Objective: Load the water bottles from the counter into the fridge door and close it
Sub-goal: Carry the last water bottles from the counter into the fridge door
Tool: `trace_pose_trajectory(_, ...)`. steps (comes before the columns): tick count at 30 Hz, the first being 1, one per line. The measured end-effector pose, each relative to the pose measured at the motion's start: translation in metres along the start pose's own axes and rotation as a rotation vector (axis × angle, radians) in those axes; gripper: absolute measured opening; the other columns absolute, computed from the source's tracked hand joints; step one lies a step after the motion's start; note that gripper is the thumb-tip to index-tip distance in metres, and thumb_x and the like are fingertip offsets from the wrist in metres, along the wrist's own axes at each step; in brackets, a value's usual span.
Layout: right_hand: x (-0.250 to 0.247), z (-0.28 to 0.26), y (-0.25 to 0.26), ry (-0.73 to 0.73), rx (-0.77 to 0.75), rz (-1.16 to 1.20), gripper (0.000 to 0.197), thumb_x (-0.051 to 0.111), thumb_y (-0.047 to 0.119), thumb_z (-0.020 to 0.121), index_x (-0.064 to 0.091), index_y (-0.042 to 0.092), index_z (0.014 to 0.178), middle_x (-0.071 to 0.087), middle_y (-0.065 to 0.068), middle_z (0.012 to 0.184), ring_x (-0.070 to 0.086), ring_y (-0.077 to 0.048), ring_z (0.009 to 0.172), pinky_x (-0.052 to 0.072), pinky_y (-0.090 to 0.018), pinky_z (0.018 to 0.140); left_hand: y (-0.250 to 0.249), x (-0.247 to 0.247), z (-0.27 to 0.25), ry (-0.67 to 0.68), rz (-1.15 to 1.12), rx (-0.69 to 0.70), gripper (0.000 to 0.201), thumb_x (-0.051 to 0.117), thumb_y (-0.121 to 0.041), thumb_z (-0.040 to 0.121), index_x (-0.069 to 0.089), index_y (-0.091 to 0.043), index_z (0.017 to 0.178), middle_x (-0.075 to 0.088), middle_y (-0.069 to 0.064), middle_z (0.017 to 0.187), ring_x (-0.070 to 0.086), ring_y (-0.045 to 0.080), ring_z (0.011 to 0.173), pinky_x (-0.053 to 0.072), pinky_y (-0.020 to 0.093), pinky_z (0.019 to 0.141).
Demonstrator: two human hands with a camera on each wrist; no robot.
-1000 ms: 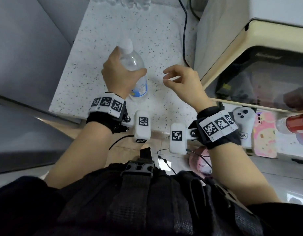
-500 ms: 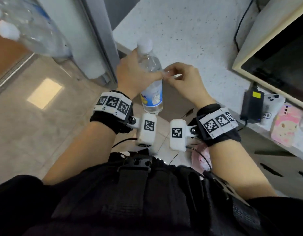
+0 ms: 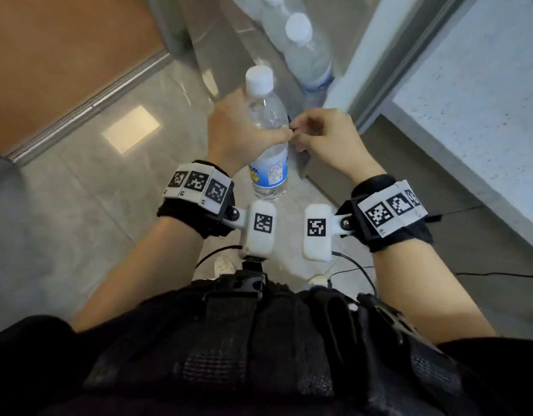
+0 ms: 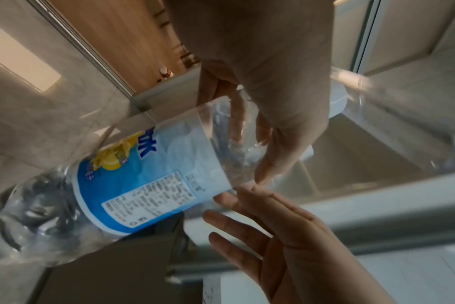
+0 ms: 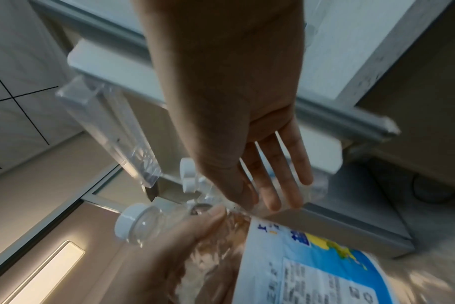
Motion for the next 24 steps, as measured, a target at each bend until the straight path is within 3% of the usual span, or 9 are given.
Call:
trace_pose_trajectory(4,0.056,0.038,0.049,-0.045,-0.062,0.042,0.017,0.065,0.012,0.076,0.068,0.011,0.093,0.065,0.0,0.079,0.062,-0.016,0.072,0.055,-0.037,0.081,0.052,-0.063,0.029,-0.095,0.074,-0.048,0.056,0.082,-0.038,0.058,0.058,-0.013,0.103,0.064,-0.004,0.093,0.06,0.017,0.086,0.039,0.021,0.071)
trace_pose_trajectory(10,0.085,0.093,0.096,-0.126,-0.112,0.098,0.022,0.059,0.021,0.072,0.067,0.019,0.093,0.065,0.006,0.078,0.064,-0.015,0.075,0.057,-0.041,0.084,0.094,-0.118,0.083,-0.201,0.06,-0.103,0.063,0.081,-0.047,0.055,0.059,-0.017,0.106,0.068,-0.001,0.102,0.062,0.02,0.095,0.05,0.03,0.083)
trace_pose_trajectory(15,0.082,0.145,0.134,-0.281,-0.229,0.144,0.023,0.057,0.008,0.079,0.064,0.011,0.101,0.066,0.004,0.085,0.064,-0.01,0.078,0.052,-0.016,0.071,0.089,-0.139,0.141,-0.263,-0.025,-0.008,0.06,0.075,-0.046,0.051,0.062,-0.018,0.102,0.07,-0.004,0.096,0.064,0.018,0.089,0.054,0.034,0.081)
trace_pose_trajectory(17,0.074,0.167,0.151,-0.372,-0.311,0.172,0.02,0.055,0.005,0.081,0.064,0.008,0.1,0.065,0.005,0.084,0.063,-0.008,0.077,0.051,-0.014,0.071,0.083,-0.143,0.17,-0.287,-0.048,0.017,0.059,0.078,-0.043,0.052,0.062,-0.016,0.102,0.069,-0.004,0.097,0.064,0.016,0.088,0.053,0.028,0.081)
trace_pose_trajectory(19,0.065,0.193,0.167,-0.443,-0.371,0.185,0.016,0.055,0.003,0.082,0.065,0.005,0.094,0.063,0.009,0.079,0.064,-0.008,0.074,0.052,-0.015,0.07,0.078,-0.148,0.202,-0.307,-0.062,0.031,0.058,0.079,-0.042,0.053,0.063,-0.015,0.101,0.066,-0.008,0.092,0.062,0.012,0.085,0.046,0.015,0.073)
trace_pose_trajectory(22,0.047,0.224,0.184,-0.56,-0.389,0.136,0.016,0.055,0.004,0.08,0.068,0.004,0.089,0.063,0.012,0.076,0.065,-0.009,0.074,0.053,-0.017,0.072,0.067,-0.153,0.244,-0.318,-0.075,0.072,0.054,0.082,-0.038,0.055,0.063,-0.014,0.1,0.06,-0.014,0.087,0.058,0.006,0.081,0.037,0.001,0.065)
trace_pose_trajectory(24,0.039,0.244,0.189,-0.574,-0.361,0.075,0.017,0.055,0.007,0.078,0.068,0.007,0.088,0.066,0.01,0.08,0.065,-0.009,0.076,0.053,-0.021,0.075,0.063,-0.154,0.27,-0.318,-0.112,0.074,0.054,0.083,-0.038,0.055,0.062,-0.014,0.098,0.062,-0.014,0.087,0.06,0.006,0.08,0.041,0.002,0.067)
Point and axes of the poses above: each hand's wrist, its own z-axis towards the middle knuckle, its own x-axis out of the palm, y = z × x, the point moved 5 cm from there along z, towards the middle knuckle
